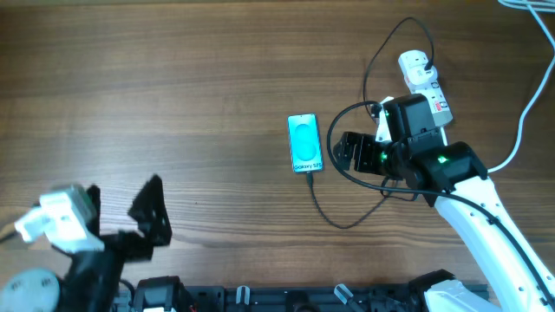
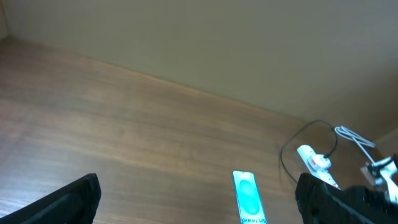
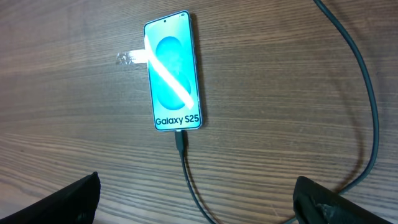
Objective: Plug charger to phone and switch on socket
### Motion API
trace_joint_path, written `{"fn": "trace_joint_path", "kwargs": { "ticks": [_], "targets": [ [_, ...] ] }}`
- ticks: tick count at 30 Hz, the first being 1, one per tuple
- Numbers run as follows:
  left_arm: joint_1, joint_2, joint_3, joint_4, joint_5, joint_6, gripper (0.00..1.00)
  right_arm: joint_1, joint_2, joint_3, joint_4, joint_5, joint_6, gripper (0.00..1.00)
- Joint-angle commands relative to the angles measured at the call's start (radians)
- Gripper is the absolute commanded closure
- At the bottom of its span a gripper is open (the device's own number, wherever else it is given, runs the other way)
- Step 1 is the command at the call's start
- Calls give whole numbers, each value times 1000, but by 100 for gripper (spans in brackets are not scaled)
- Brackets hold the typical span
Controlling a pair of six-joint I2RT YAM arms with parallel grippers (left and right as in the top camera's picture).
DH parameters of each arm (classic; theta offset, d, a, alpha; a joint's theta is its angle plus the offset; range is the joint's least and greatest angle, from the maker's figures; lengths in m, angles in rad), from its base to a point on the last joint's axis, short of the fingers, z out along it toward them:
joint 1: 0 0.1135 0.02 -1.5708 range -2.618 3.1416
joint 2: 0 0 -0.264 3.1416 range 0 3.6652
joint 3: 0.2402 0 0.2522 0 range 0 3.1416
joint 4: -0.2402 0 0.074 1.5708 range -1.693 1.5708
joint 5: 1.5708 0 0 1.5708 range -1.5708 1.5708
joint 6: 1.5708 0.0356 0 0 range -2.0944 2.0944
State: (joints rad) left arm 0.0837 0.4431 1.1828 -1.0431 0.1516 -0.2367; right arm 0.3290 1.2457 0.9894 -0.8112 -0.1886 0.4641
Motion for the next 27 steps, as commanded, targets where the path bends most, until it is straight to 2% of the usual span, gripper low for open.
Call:
{"fn": "trace_joint_path", "kwargs": {
  "ticks": [1, 4, 9, 12, 20, 27],
  "targets": [
    [5, -52, -58, -48, -7, 14, 0, -2, 8, -3, 11, 18, 13, 0],
    [5, -54, -58, -80, -6, -49, 0, -2, 8, -3, 18, 18, 13, 0],
    [5, -56, -58, -89, -6, -73, 0, -1, 8, -3, 21, 18, 13, 0],
    [5, -55, -58, -87, -22, -146, 0, -2, 8, -3, 21, 18, 14, 0],
    [5, -55, -58, -173, -22, -135, 0, -1, 8, -3, 37, 18, 13, 0],
    [5, -55, -59, -72, -37, -138, 0, -1, 8, -6, 37, 18, 10, 0]
  ]
}}
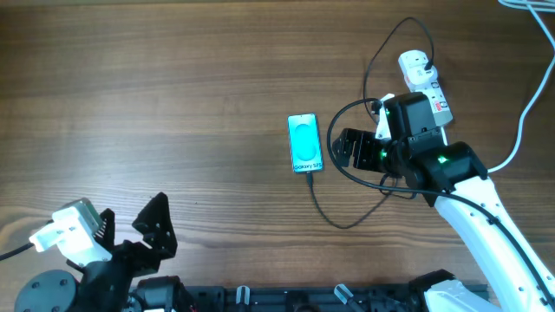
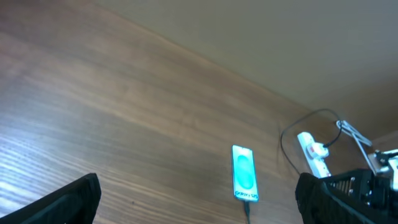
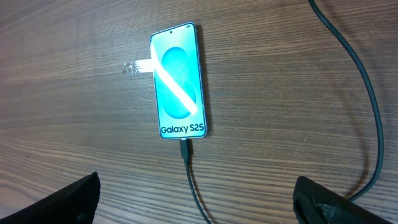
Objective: Plug charger to phone and switch on socket
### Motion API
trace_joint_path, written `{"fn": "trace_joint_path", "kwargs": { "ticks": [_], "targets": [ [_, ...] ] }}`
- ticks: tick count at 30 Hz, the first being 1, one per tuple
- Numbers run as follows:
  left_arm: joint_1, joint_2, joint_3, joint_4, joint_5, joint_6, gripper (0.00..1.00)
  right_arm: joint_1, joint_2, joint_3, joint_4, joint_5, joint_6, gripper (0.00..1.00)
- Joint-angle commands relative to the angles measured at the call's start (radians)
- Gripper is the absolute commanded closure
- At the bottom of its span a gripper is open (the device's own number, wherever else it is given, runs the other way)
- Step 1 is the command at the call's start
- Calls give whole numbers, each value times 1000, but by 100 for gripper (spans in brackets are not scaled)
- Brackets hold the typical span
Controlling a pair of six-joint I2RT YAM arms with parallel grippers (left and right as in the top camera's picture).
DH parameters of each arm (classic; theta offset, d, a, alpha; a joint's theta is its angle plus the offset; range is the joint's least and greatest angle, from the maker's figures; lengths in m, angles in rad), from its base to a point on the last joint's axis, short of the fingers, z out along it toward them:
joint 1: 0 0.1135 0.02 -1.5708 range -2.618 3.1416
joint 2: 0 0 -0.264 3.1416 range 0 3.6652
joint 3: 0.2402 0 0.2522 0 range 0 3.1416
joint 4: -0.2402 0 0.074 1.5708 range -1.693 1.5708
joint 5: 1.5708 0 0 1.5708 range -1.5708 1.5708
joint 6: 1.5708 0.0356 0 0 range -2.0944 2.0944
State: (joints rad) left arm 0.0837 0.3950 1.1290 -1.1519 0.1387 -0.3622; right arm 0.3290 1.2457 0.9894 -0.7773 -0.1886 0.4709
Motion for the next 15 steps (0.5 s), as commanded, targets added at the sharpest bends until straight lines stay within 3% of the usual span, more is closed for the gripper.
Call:
{"fn": "trace_joint_path", "kwargs": {
  "ticks": [1, 3, 7, 15],
  "targets": [
    [5, -7, -11, 69, -24, -13, 0, -1, 8, -18, 10, 18, 3, 0],
    [5, -7, -51, 184, -24, -12, 0, -2, 8, -44, 21, 36, 0, 0],
    [5, -7, -228, 437, -24, -13, 0, -10, 7, -40, 96, 296, 1, 0],
    [5, -7, -443, 688, 35, -21, 0, -275, 8, 30, 145, 191, 24, 0]
  ]
}}
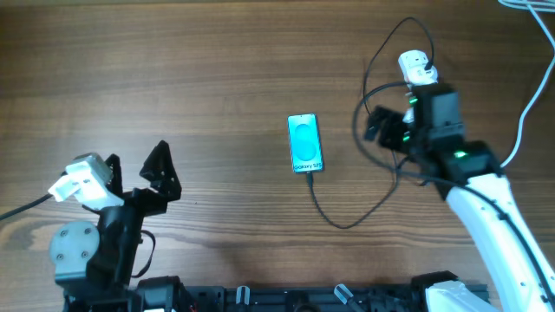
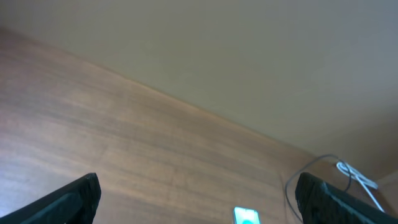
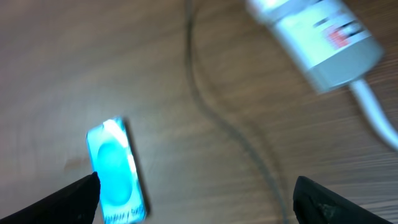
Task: Plug charger to phone and switch on socket
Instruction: 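Move the right gripper to the white power strip's switch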
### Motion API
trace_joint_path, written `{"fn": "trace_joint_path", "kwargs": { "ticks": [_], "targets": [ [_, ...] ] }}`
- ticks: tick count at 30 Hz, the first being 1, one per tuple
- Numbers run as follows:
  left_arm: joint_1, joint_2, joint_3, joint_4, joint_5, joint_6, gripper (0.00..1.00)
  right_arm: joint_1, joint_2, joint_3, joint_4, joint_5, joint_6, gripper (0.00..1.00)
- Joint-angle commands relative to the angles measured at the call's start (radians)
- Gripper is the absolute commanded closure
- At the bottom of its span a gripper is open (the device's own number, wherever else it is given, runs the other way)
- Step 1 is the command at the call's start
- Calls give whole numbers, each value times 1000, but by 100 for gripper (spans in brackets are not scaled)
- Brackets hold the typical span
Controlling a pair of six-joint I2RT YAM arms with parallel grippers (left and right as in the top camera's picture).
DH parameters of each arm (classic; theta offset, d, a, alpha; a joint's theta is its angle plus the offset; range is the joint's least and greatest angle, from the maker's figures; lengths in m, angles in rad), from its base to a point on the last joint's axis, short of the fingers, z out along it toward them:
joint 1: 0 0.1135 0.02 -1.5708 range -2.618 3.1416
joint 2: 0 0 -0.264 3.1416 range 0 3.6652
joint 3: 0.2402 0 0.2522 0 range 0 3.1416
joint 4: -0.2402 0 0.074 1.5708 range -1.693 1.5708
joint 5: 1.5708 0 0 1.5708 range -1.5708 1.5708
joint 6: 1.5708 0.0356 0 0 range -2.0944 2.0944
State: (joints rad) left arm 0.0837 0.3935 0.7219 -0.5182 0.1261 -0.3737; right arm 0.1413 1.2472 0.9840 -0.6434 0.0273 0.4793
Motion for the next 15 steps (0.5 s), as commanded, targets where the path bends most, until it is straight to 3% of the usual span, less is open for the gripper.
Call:
{"fn": "trace_joint_path", "kwargs": {
  "ticks": [1, 4, 7, 9, 10, 15],
  "targets": [
    [5, -6, -36, 67, 81, -10, 0, -142, 11, 35, 32, -52, -7, 1],
    [5, -19, -36, 66, 98, -32, 0, -221, 50, 39, 87, -79, -25, 1],
    [5, -54, -36, 43, 98, -31, 0, -254, 154, 80, 111, -81, -40, 14],
    [5, -75, -36, 27, 87, -23, 0, -260, 245, 146, 87, -79, -63, 29],
    [5, -81, -36, 16, 71, -24, 0, -264, 299, 198, 59, -80, -68, 42],
    [5, -81, -36, -44, 14, -24, 0, -267, 488, 431, -52, 2, -87, 71]
  ]
}}
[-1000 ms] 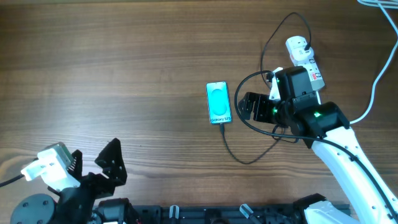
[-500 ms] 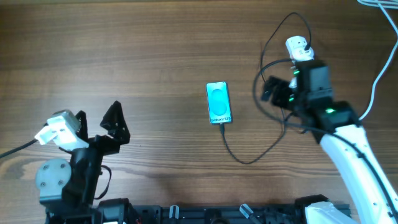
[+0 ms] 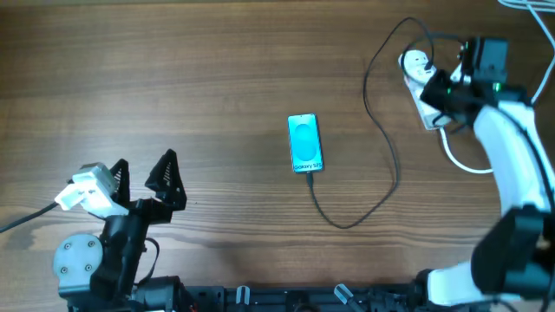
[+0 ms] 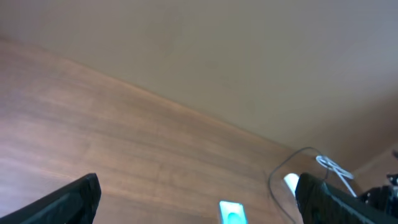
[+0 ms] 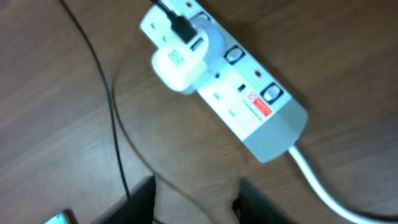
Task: Plug charger to phone and switch on socket
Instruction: 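Move the right gripper to the white power strip's switch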
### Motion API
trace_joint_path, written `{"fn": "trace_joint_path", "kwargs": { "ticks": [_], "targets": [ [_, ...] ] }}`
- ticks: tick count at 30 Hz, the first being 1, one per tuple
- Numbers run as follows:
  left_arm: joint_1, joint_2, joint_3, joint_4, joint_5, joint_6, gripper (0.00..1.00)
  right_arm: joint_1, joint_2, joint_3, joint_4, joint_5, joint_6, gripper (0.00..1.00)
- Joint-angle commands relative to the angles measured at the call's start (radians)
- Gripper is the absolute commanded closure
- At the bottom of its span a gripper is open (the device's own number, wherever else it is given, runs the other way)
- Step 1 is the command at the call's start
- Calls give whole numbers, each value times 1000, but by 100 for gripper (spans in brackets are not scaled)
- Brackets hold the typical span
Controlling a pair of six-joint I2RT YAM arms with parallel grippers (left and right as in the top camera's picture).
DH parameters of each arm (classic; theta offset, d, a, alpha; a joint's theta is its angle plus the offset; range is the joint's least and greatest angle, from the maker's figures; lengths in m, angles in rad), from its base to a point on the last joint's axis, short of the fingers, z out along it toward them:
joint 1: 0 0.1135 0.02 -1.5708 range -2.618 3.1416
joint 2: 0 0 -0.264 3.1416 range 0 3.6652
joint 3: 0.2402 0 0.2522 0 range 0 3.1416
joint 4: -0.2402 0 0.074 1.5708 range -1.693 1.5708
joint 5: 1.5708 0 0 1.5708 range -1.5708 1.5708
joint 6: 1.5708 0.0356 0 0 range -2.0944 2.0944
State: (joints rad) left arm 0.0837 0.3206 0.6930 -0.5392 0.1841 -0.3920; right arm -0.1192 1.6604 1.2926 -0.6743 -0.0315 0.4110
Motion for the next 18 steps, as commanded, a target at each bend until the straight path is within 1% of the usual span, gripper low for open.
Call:
{"fn": "trace_joint_path", "kwargs": {
  "ticks": [1, 2, 4, 6, 9, 11, 15, 18],
  "targets": [
    [5, -8, -7, -23, -43, -6, 0, -8, 102, 148, -24, 76, -19, 74],
    [5, -8, -7, -17, -43, -6, 0, -10, 122, 162, -25, 86, -18, 77],
    [5, -11, -7, 13, -42, -6, 0, -25, 177, 173, -15, 89, -15, 89],
    [5, -20, -7, 16, -42, -6, 0, -38, 214, 173, -5, 89, -15, 93],
    [5, -51, -7, -10, -43, 0, 0, -53, 278, 174, 21, 89, -19, 94],
    [5, -64, -7, -19, -49, 26, 0, -52, 300, 176, 47, 109, -19, 96],
    [5, -64, -12, -29, -137, 24, 0, -53, 318, 176, 91, 121, -19, 96],
    [5, -64, -13, -60, -176, 25, 0, -53, 341, 176, 122, 122, -18, 95]
  ]
}}
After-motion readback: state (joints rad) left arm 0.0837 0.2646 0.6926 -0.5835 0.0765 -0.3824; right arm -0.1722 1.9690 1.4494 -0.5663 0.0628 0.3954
